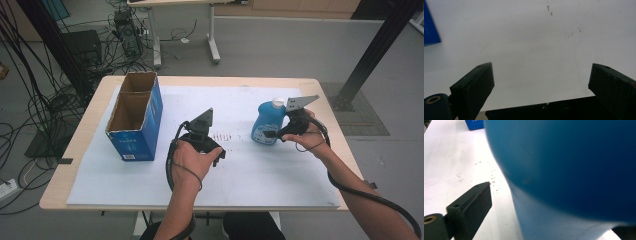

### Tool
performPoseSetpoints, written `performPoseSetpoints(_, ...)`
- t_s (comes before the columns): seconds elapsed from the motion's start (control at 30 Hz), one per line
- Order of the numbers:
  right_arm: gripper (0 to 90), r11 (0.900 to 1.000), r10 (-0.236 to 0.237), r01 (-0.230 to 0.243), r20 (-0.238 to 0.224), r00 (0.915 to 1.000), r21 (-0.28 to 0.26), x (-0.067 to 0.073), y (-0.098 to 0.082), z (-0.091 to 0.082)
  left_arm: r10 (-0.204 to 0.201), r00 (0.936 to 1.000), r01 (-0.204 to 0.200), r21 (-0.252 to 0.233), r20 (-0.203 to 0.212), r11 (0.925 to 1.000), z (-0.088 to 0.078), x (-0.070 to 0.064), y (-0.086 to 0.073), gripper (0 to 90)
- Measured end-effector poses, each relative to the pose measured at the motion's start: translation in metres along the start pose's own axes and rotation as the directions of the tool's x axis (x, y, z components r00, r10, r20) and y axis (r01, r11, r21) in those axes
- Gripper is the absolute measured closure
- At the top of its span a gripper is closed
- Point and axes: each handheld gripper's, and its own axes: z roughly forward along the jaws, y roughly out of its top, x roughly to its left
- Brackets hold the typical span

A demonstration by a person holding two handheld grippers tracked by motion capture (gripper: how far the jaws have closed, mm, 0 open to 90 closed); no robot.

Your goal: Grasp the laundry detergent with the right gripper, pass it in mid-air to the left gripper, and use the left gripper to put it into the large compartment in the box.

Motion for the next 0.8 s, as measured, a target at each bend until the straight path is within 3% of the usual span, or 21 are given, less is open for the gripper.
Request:
performPoseSetpoints(0.3, 23.1, 1.0, -0.014, 0.014, 0.015, 0.9998, -0.006, -0.0017, 0.0007, -0.001, 0.0, 1.0, 0.0, -0.001, -0.003, 1.0, 0.0011, 0.0002, -0.0005, 6.7)
performPoseSetpoints(0.8, 34.0, 0.999, -0.039, 0.039, 0.013, 0.9991, 0.02, -0.0051, -0.0026, -0.0015, 0.007, 1.0, -0.007, -0.002, -0.005, 1.0, 0.0015, -0.0038, 0.0018, 6.7)
